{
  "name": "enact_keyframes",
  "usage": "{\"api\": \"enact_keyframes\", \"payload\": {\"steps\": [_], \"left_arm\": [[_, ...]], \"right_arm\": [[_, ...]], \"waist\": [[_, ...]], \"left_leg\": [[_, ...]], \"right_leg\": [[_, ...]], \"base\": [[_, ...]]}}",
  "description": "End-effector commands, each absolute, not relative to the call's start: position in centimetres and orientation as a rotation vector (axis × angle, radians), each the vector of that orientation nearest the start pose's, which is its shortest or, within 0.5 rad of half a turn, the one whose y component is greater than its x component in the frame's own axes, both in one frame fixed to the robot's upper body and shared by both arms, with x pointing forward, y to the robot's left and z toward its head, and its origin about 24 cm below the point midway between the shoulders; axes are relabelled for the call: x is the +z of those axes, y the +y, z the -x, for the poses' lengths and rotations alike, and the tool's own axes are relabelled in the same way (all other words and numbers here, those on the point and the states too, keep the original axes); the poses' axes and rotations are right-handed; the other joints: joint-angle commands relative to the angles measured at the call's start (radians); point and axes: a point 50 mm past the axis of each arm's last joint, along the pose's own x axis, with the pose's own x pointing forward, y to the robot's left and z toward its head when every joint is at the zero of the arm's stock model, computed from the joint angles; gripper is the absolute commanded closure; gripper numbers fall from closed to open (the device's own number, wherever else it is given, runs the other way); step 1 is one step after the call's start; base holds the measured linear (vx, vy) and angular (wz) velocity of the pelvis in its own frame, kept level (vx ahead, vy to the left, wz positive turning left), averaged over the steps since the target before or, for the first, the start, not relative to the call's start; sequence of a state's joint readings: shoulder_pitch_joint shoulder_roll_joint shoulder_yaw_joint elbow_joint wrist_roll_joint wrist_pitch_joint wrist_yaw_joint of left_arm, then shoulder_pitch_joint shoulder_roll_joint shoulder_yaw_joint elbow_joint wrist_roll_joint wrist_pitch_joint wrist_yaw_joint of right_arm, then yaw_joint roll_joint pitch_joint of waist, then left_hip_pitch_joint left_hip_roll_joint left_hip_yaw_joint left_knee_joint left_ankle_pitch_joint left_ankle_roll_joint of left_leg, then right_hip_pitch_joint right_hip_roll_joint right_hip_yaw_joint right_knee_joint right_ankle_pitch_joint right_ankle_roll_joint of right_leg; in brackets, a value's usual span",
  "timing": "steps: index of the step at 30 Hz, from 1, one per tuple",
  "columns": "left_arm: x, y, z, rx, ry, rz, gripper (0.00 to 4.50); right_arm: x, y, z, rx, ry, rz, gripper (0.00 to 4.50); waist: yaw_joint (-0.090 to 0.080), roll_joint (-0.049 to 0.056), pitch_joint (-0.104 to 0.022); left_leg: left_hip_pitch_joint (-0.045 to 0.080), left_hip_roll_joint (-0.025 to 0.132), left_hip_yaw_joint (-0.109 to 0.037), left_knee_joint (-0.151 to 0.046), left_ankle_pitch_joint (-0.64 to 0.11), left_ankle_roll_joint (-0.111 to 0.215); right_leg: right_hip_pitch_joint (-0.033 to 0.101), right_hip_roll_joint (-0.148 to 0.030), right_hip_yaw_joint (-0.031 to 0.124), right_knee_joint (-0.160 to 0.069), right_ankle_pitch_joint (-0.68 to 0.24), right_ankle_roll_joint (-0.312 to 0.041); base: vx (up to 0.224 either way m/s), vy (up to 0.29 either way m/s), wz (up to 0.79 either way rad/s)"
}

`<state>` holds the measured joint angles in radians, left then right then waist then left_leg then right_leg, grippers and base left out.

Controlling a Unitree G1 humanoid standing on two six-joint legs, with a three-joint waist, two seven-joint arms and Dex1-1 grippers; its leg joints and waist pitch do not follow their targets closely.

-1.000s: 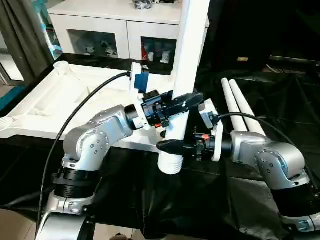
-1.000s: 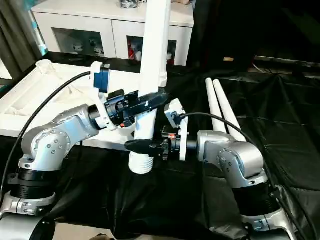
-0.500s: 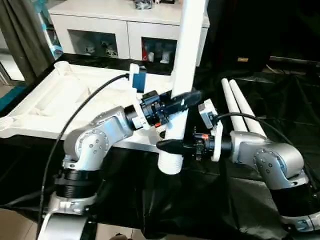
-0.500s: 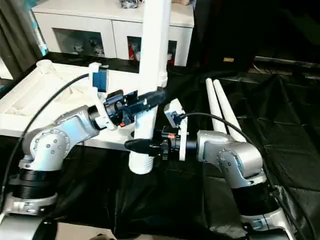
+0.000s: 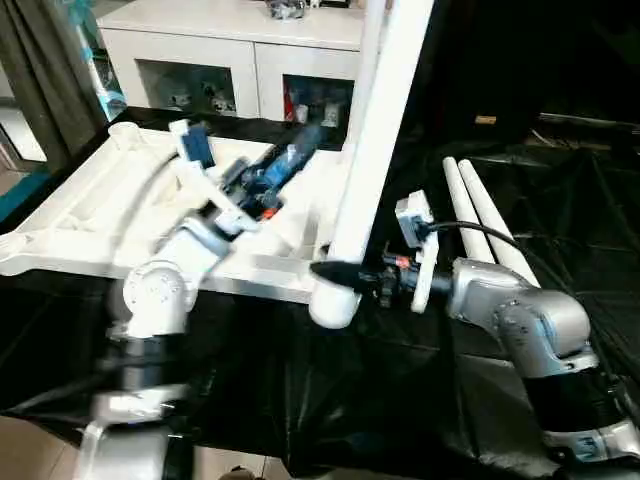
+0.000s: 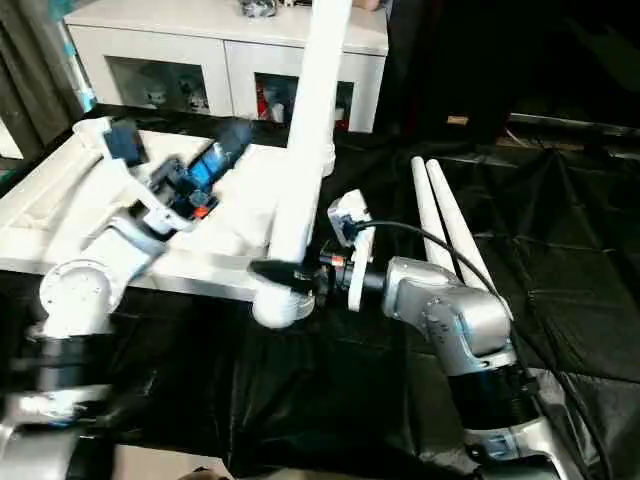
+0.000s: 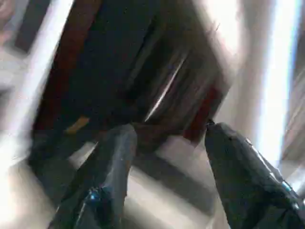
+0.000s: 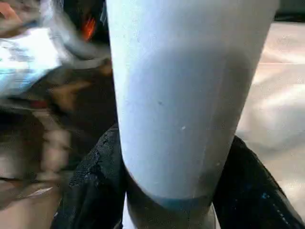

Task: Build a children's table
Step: Pick table leg, then rotate table base

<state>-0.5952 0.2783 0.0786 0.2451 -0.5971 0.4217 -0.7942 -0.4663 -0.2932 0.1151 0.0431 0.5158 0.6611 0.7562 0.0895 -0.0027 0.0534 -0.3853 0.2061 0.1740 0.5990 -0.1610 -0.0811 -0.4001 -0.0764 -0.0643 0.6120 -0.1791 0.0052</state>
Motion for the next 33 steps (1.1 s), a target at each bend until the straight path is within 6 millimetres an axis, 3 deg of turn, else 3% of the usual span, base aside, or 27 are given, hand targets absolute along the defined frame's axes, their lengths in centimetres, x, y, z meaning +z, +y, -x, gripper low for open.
{"api": "enact_keyframes", "payload": {"steps": [1,3,5,7,8,9,10,12,14,15,16,18,19,21,22,23,24,25,27,29,33], "left_arm": [[13.2,13.4,-33.5,-0.989,0.015,0.045,1.79],[12.4,13.5,-33.4,-1.058,0.067,-0.115,1.79],[11.6,13.6,-33.8,-1.122,0.129,-0.203,1.79],[10.8,13.9,-33.9,-1.16,0.194,-0.301,1.79],[9.8,14.4,-33.9,-1.208,0.278,-0.426,1.79],[9.8,14.4,-33.9,-1.208,0.278,-0.426,1.79],[9.5,14.8,-34.2,-1.227,0.323,-0.467,1.79],[9.3,15.2,-34.5,-1.244,0.357,-0.504,1.97],[9.1,15.5,-34.7,-1.246,0.375,-0.544,2.14],[9.0,15.8,-35.0,-1.246,0.387,-0.592,2.14],[8.9,16.0,-35.2,-1.247,0.398,-0.629,2.19],[8.8,16.3,-35.3,-1.258,0.434,-0.662,2.46],[8.7,16.5,-35.4,-1.27,0.451,-0.676,2.54],[8.7,16.7,-35.5,-1.287,0.473,-0.692,2.57],[8.7,16.7,-35.5,-1.297,0.488,-0.701,2.57],[8.6,16.8,-35.5,-1.303,0.502,-0.706,2.74],[8.6,16.9,-35.5,-1.305,0.508,-0.715,2.89],[8.6,16.9,-35.6,-1.307,0.51,-0.724,2.95],[8.3,17.0,-35.6,-1.305,0.521,-0.732,2.97],[8.0,17.2,-35.5,-1.311,0.54,-0.74,3.21],[7.7,17.1,-35.5,-1.32,0.546,-0.745,3.47]], "right_arm": [[10.9,-12.1,-30.9,0.925,0.228,-0.162,2.59],[10.7,-13.2,-31.8,0.773,0.199,-0.094,2.59],[10.5,-14.1,-32.4,0.671,0.152,-0.048,2.6],[10.5,-14.3,-32.3,0.661,0.147,-0.037,2.6],[10.4,-14.4,-32.1,0.657,0.145,-0.026,2.6],[10.4,-14.4,-32.1,0.657,0.145,-0.026,2.6],[10.2,-14.6,-32.0,0.637,0.144,-0.023,2.6],[9.9,-14.8,-31.9,0.622,0.145,-0.018,2.6],[9.7,-14.9,-31.8,0.612,0.147,-0.016,2.6],[9.5,-15.0,-31.7,0.605,0.146,-0.015,2.6],[9.4,-15.0,-31.7,0.6,0.144,-0.015,2.6],[9.3,-15.0,-31.6,0.6,0.141,-0.015,2.6],[9.3,-15.0,-31.5,0.604,0.142,-0.015,2.6],[9.2,-15.0,-31.2,0.608,0.145,-0.011,2.6],[9.1,-15.0,-31.1,0.609,0.147,-0.008,2.6],[9.0,-15.1,-31.0,0.608,0.15,-0.005,2.6],[9.0,-15.2,-30.9,0.606,0.151,-0.003,2.6],[8.9,-15.3,-30.8,0.604,0.152,-0.003,2.6],[8.8,-15.5,-30.6,0.598,0.155,-0.001,2.6],[8.8,-15.6,-30.5,0.598,0.158,0.0,2.6],[8.7,-15.6,-30.5,0.597,0.161,0.002,2.6]], "waist": [[-0.006,0.01,-0.074],[-0.006,0.01,-0.075],[-0.005,0.022,-0.078],[-0.008,0.018,-0.078],[-0.01,0.017,-0.078],[-0.009,0.017,-0.078],[-0.01,0.029,-0.079],[-0.011,0.021,-0.078],[-0.011,0.022,-0.08],[-0.012,0.035,-0.078],[-0.014,0.039,-0.077],[-0.014,0.033,-0.077],[-0.012,0.048,-0.079],[-0.017,0.041,-0.078],[-0.017,0.058,-0.077],[-0.019,0.048,-0.076],[-0.016,0.047,-0.077],[-0.016,0.057,-0.077],[-0.017,0.054,-0.077],[-0.017,0.065,-0.078],[-0.024,0.061,-0.076]], "left_leg": [[0.025,0.016,-0.007,-0.074,-0.212,-0.035],[0.023,0.016,-0.007,-0.074,-0.195,-0.045],[0.026,0.013,-0.003,-0.071,-0.185,-0.062],[0.028,0.009,-0.001,-0.07,-0.203,-0.054],[0.022,0.01,-0.005,-0.072,-0.199,-0.048],[0.025,0.01,-0.003,-0.072,-0.203,-0.043],[0.025,0.012,-0.005,-0.071,-0.202,-0.043],[0.024,0.011,-0.002,-0.07,-0.207,-0.035],[0.024,0.013,-0.003,-0.069,-0.206,-0.03],[0.026,0.012,-0.003,-0.068,-0.212,-0.031],[0.027,0.01,-0.003,-0.068,-0.235,-0.032],[0.027,0.01,-0.004,-0.07,-0.256,-0.031],[0.029,0.012,-0.006,-0.068,-0.257,-0.034],[0.028,0.012,-0.005,-0.069,-0.263,-0.029],[0.028,0.012,-0.006,-0.068,-0.266,-0.028],[0.028,0.01,-0.003,-0.067,-0.271,-0.021],[0.025,0.01,-0.004,-0.067,-0.257,-0.013],[0.025,0.01,-0.005,-0.065,-0.254,-0.012],[0.024,0.008,-0.003,-0.064,-0.248,-0.005],[0.024,0.009,-0.004,-0.064,-0.247,0.0],[0.023,0.008,-0.005,-0.066,-0.262,0.004]], "right_leg": [[0.045,-0.047,0.04,-0.071,-0.226,-0.109],[0.046,-0.05,0.041,-0.067,-0.202,-0.112],[0.045,-0.051,0.042,-0.059,-0.137,-0.159],[0.043,-0.046,0.042,-0.066,-0.139,-0.157],[0.053,-0.048,0.042,-0.06,-0.117,-0.164],[0.05,-0.048,0.042,-0.062,-0.12,-0.161],[0.052,-0.051,0.043,-0.055,-0.098,-0.179],[0.053,-0.051,0.042,-0.058,-0.091,-0.2],[0.055,-0.054,0.042,-0.055,-0.085,-0.215],[0.051,-0.052,0.043,-0.057,-0.09,-0.216],[0.053,-0.052,0.042,-0.059,-0.106,-0.216],[0.055,-0.053,0.042,-0.064,-0.128,-0.218],[0.054,-0.055,0.042,-0.06,-0.124,-0.223],[0.056,-0.053,0.041,-0.062,-0.115,-0.235],[0.054,-0.054,0.041,-0.062,-0.116,-0.243],[0.056,-0.053,0.041,-0.067,-0.127,-0.241],[0.059,-0.054,0.042,-0.065,-0.132,-0.241],[0.059,-0.056,0.042,-0.064,-0.134,-0.242],[0.059,-0.054,0.041,-0.069,-0.142,-0.24],[0.058,-0.056,0.04,-0.069,-0.166,-0.24],[0.058,-0.055,0.038,-0.076,-0.207,-0.233]], "base": [[0.0,0.0,0.0],[0.0,0.0,0.0],[0.0,0.0,0.0],[0.0,0.0,0.0],[0.0,0.0,0.0],[0.0,0.0,0.0],[0.0,0.0,0.0],[0.0,0.0,0.0],[0.0,0.0,0.0],[0.0,0.0,0.0],[0.0,0.0,0.0],[0.0,0.0,0.0],[0.0,0.0,0.0],[0.0,0.0,0.0],[0.0,0.0,0.0],[0.0,0.0,0.0],[0.0,0.0,0.0],[0.0,0.0,0.0],[0.0,0.0,0.0],[0.0,0.0,0.0],[0.0,0.0,0.0]]}}
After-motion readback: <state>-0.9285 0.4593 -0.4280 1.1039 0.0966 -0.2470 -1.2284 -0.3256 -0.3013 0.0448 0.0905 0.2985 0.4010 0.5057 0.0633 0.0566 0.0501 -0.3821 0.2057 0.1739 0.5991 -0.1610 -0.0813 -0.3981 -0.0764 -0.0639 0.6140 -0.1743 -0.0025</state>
